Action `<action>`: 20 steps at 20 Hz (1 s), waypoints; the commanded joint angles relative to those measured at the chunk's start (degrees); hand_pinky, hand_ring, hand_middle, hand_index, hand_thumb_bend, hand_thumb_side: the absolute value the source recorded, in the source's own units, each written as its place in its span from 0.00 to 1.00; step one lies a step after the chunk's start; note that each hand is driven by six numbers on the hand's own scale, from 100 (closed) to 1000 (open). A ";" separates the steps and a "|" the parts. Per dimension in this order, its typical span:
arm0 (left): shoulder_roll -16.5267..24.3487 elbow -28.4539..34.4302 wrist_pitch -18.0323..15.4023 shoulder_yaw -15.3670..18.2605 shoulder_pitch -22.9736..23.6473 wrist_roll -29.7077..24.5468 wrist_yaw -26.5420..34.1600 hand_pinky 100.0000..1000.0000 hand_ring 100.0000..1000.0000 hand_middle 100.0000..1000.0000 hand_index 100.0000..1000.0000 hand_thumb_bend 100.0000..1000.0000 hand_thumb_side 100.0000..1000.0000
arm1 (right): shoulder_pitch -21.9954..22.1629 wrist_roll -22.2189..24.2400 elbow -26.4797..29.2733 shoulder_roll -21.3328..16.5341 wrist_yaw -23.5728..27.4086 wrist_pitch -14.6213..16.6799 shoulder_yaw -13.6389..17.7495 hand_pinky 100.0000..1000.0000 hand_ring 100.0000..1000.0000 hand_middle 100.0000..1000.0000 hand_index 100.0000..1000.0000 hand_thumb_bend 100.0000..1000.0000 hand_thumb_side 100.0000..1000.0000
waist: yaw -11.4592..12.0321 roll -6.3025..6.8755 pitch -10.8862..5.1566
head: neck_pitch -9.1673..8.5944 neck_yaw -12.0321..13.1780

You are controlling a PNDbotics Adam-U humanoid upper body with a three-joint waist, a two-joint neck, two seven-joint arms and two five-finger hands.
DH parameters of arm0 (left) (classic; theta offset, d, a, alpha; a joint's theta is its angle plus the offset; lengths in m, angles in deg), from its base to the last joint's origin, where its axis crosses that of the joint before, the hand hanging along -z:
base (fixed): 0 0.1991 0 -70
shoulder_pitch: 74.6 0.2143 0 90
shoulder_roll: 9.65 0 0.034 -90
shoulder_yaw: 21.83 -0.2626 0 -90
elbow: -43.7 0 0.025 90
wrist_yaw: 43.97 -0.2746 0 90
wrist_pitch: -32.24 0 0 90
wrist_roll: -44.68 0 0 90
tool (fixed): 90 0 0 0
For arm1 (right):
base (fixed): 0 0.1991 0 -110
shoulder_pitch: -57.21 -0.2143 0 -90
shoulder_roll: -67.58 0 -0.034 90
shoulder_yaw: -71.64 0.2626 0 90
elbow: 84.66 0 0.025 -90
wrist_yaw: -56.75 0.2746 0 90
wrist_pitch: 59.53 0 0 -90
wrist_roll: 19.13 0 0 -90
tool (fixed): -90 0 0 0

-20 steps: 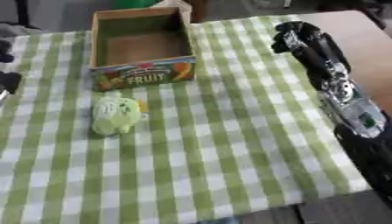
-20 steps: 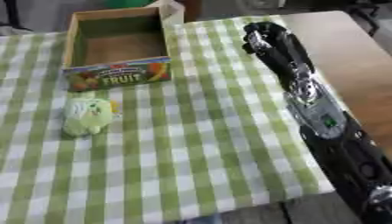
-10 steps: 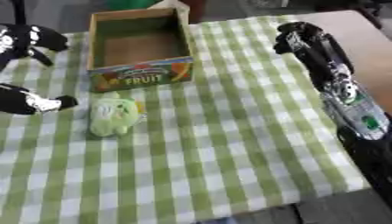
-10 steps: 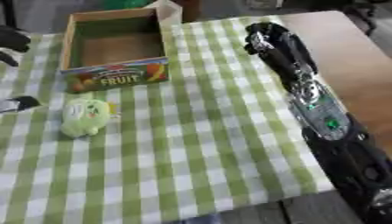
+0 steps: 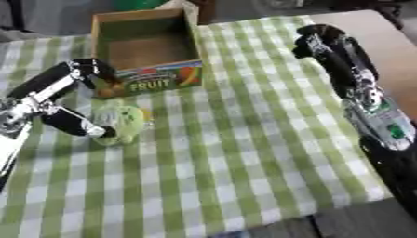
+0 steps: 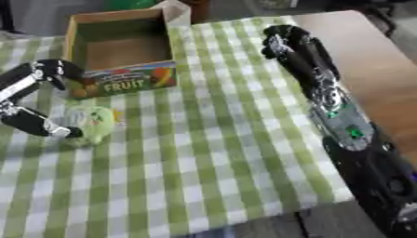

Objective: Pick up objects on the table and place them in the box.

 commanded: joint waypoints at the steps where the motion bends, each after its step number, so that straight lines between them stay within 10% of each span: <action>1: -0.72 -1.46 -0.75 0.50 -1.27 -0.32 -1.04 0.65 0.79 0.79 0.75 0.74 0.01 | -1.05 0.27 0.39 -0.87 0.43 0.14 0.15 0.61 0.56 0.51 0.68 0.00 0.55 | -0.15 -0.13 -0.82 | -0.21 0.36; 20: -1.24 -4.46 -0.67 1.39 -0.76 -6.60 -9.15 0.55 0.66 0.65 0.71 0.61 0.09 | -1.10 0.59 -0.08 -0.55 0.47 0.16 -0.01 0.62 0.56 0.51 0.68 0.00 0.56 | -0.15 -0.25 -0.72 | -0.19 0.32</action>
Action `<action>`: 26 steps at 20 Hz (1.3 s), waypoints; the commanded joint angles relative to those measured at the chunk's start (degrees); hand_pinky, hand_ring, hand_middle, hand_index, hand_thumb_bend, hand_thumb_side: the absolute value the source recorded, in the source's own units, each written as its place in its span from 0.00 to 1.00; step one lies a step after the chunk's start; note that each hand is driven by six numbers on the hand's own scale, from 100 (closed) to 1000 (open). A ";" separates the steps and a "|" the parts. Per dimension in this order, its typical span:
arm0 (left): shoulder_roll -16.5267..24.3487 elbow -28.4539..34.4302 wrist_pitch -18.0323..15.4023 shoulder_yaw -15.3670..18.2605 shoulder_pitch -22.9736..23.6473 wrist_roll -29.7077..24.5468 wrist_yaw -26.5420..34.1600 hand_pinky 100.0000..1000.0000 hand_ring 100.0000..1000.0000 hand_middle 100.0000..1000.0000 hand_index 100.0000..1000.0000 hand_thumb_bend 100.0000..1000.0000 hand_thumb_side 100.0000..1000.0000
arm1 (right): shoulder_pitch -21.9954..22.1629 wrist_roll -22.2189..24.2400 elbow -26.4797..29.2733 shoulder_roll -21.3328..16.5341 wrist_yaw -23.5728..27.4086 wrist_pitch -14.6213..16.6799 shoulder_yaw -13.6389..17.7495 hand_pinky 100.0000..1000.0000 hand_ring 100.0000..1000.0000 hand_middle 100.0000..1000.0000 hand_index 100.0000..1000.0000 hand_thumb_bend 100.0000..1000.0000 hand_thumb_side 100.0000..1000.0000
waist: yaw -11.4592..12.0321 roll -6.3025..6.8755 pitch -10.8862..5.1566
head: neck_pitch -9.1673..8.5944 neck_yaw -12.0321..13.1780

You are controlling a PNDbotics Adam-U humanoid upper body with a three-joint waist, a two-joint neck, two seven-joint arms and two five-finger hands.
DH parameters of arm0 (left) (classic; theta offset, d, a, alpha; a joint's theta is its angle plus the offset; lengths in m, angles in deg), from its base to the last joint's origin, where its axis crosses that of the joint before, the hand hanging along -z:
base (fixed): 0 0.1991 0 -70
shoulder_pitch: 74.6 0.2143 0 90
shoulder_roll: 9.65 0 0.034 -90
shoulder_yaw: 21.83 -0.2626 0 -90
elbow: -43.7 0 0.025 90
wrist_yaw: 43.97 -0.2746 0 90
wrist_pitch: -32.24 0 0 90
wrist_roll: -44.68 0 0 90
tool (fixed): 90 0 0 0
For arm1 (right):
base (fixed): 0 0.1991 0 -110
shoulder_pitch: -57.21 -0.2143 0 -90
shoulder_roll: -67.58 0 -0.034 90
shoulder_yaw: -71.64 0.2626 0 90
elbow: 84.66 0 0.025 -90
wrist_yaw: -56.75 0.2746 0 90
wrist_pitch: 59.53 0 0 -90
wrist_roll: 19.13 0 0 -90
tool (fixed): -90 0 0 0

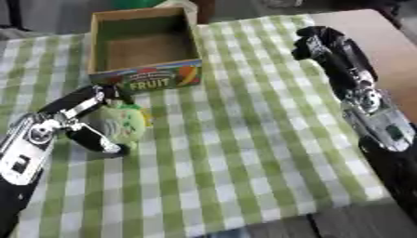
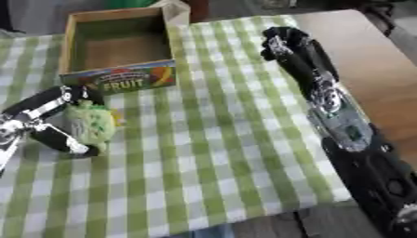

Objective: Pick up objects on the table and place them in the box.

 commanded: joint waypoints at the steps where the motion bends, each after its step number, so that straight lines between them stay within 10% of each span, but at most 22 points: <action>1: 1.97 0.98 0.30 0.90 -0.75 -1.71 -1.77 0.54 0.63 0.63 0.70 0.59 0.10 | -0.66 0.13 0.33 -1.02 0.13 0.15 0.31 0.62 0.56 0.51 0.68 0.00 0.56 | 0.12 -0.05 -1.04 | -0.19 -0.09; 11: 4.64 4.33 2.47 1.51 0.04 0.46 1.06 0.33 0.30 0.38 0.60 0.10 0.12 | -0.49 0.04 0.11 -0.98 0.05 0.23 0.44 0.62 0.56 0.51 0.68 0.00 0.56 | 0.24 0.24 -1.26 | -0.31 -0.48; 20: 10.88 12.48 5.46 3.02 -3.50 2.01 9.47 0.33 0.30 0.38 0.60 0.07 0.10 | -0.93 0.38 -0.03 -0.90 0.09 0.19 0.08 0.62 0.56 0.51 0.68 0.00 0.56 | -0.59 0.49 -1.27 | -0.87 -0.50; 26: 9.29 7.08 7.53 7.04 -6.83 8.30 7.27 0.34 0.30 0.39 0.60 0.06 0.08 | -2.80 1.64 0.03 -0.38 0.08 -0.09 -1.28 0.62 0.56 0.51 0.68 0.00 0.55 | -3.40 0.55 -0.79 | -1.95 1.36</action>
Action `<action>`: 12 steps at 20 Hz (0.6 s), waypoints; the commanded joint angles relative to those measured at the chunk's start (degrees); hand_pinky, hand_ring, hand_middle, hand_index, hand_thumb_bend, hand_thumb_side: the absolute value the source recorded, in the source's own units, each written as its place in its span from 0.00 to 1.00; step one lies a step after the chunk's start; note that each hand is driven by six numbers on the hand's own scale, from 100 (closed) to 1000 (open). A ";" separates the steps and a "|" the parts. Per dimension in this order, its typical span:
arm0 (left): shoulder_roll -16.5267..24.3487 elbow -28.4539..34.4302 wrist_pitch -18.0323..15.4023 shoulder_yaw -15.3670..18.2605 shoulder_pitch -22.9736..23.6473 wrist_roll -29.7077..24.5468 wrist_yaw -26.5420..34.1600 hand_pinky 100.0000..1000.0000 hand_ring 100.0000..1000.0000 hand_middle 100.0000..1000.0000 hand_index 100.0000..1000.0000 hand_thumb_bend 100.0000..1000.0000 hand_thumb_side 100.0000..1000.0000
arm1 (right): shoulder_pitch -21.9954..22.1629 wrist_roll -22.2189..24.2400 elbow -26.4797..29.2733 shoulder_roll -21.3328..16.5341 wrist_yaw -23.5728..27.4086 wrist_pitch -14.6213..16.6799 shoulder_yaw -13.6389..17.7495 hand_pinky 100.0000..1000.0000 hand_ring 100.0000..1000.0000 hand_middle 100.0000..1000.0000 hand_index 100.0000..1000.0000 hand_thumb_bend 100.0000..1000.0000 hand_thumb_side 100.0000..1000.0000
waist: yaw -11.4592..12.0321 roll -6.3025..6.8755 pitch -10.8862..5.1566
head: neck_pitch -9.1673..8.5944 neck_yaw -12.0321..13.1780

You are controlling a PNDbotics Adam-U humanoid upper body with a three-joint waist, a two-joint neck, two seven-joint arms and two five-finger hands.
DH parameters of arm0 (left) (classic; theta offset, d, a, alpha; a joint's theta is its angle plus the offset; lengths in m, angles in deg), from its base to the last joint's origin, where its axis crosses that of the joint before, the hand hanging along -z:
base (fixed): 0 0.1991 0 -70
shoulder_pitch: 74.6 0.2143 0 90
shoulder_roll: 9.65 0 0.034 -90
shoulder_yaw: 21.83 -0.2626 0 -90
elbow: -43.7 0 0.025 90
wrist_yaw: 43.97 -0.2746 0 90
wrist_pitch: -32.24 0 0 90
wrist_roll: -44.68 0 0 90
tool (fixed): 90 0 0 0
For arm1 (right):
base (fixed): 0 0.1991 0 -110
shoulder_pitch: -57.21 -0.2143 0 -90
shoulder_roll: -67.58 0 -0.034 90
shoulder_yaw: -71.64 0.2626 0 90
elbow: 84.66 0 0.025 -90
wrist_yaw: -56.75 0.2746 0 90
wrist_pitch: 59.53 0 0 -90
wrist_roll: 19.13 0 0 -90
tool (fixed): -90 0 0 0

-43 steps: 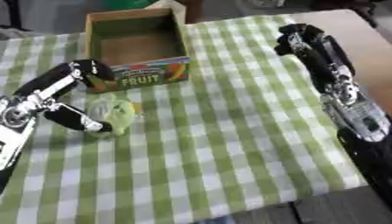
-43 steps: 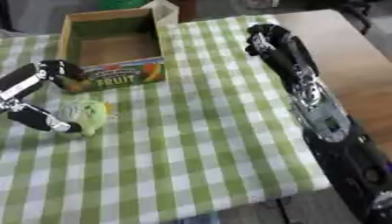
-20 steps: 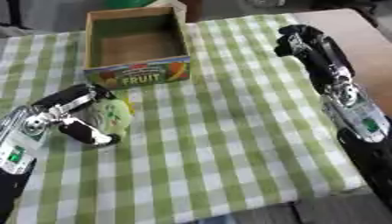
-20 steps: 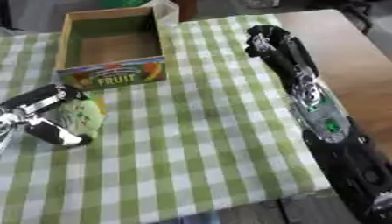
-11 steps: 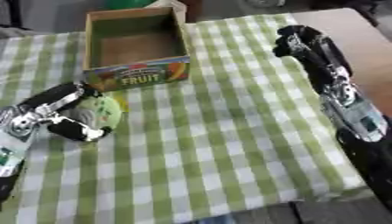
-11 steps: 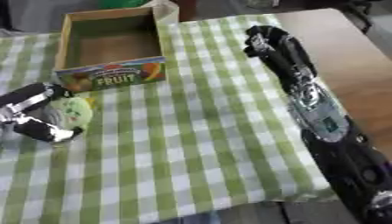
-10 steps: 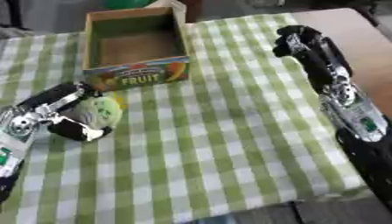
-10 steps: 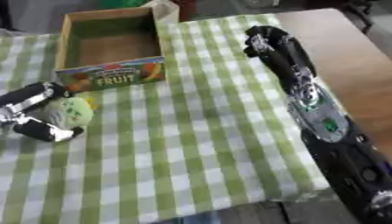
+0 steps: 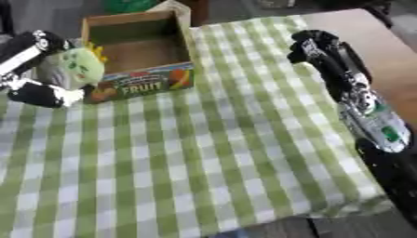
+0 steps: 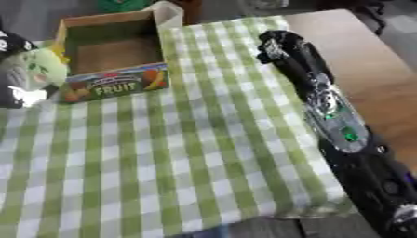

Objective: Pick up objects on the table and place them in the box.

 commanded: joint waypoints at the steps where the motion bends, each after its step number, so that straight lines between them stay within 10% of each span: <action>1: -0.41 -3.49 0.83 2.96 -2.68 3.75 -1.90 0.34 0.30 0.39 0.60 0.05 0.08 | -2.03 0.96 0.78 -0.29 0.07 -0.09 -0.59 0.62 0.56 0.51 0.68 0.00 0.55 | -1.28 -0.16 -0.55 | -1.43 1.58; 12: -3.38 -19.73 1.39 11.14 -8.00 18.19 -13.40 0.41 0.38 0.46 0.63 0.17 0.04 | -7.96 4.60 1.55 3.39 -0.83 -0.69 -3.99 0.62 0.56 0.51 0.68 0.00 0.53 | -11.09 0.12 1.56 | -4.58 9.81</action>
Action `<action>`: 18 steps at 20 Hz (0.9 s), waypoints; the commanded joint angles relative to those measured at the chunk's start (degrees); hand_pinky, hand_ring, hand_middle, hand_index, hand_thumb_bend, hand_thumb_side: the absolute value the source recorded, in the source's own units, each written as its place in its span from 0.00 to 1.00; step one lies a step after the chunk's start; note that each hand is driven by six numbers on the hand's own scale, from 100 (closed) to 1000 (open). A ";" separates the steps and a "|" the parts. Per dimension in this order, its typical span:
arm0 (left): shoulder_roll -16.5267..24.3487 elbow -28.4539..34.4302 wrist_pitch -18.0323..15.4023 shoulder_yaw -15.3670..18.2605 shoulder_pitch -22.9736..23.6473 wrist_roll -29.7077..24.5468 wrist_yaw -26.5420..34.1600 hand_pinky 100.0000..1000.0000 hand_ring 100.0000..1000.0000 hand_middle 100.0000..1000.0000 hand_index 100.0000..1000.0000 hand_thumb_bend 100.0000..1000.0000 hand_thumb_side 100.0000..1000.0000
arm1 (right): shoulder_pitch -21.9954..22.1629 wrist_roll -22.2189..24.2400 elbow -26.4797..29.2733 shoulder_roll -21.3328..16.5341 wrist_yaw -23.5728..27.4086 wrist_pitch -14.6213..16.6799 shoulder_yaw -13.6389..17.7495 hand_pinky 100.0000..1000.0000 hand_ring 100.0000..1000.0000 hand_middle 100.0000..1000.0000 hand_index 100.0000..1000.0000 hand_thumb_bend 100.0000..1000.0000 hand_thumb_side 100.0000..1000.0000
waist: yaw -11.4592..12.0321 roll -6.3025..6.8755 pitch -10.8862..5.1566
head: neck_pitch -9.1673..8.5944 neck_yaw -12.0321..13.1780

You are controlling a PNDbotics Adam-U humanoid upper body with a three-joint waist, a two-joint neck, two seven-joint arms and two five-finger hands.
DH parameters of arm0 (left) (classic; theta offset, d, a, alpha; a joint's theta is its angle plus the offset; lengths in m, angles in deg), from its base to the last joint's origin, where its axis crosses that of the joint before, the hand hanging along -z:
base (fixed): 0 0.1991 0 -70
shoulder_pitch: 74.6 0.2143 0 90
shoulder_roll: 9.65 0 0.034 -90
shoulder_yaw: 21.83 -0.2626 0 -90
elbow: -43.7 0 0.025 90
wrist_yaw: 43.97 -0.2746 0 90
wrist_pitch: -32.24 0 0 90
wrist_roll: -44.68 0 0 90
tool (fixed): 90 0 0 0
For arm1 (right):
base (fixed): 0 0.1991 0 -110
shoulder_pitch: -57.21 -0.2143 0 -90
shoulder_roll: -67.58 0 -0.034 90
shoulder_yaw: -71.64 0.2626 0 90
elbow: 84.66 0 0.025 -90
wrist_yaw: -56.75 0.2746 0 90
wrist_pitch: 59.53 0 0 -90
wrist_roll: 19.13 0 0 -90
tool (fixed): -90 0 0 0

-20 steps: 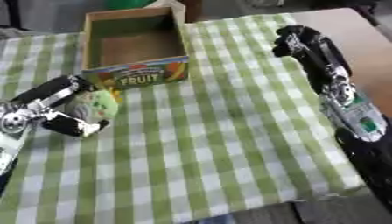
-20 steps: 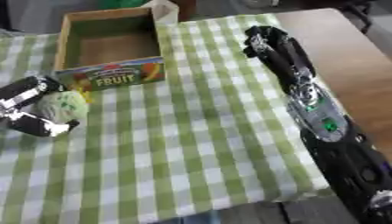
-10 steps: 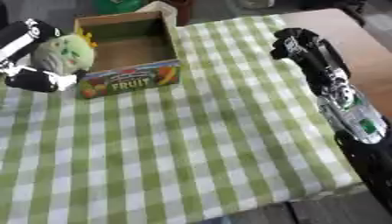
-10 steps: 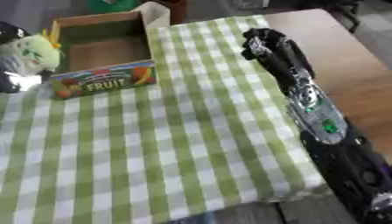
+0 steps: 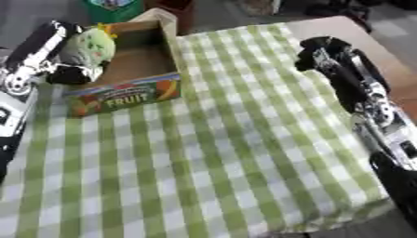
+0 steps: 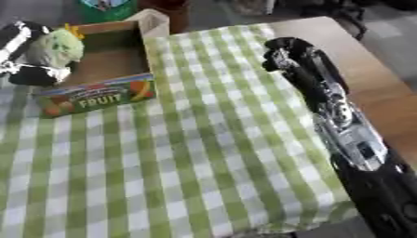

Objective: Pick up objects on the table and place them in the box.

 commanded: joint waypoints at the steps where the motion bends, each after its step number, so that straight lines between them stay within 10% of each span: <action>1: 0.71 -3.37 0.80 2.79 -2.65 4.45 -3.70 0.43 0.43 0.49 0.65 0.20 0.04 | -1.64 1.01 1.20 0.10 -0.72 -0.02 -0.53 0.62 0.56 0.51 0.68 0.00 0.54 | -1.36 0.11 -0.48 | -1.43 2.12; 7: 0.62 -8.58 3.18 4.96 -4.39 8.14 -13.24 0.65 0.76 0.75 0.75 0.74 0.02 | -2.41 2.05 0.98 0.87 -1.05 -0.13 -1.50 0.62 0.56 0.51 0.68 0.00 0.55 | -3.98 0.70 0.22 | -2.18 3.87; 18: 0.96 -4.89 4.79 6.78 -2.12 7.59 -11.70 0.72 0.88 0.85 0.81 0.81 0.18 | -1.33 1.94 0.35 0.81 -1.22 -0.11 -1.34 0.62 0.56 0.51 0.67 0.00 0.56 | -2.53 0.81 -0.66 | -1.21 2.76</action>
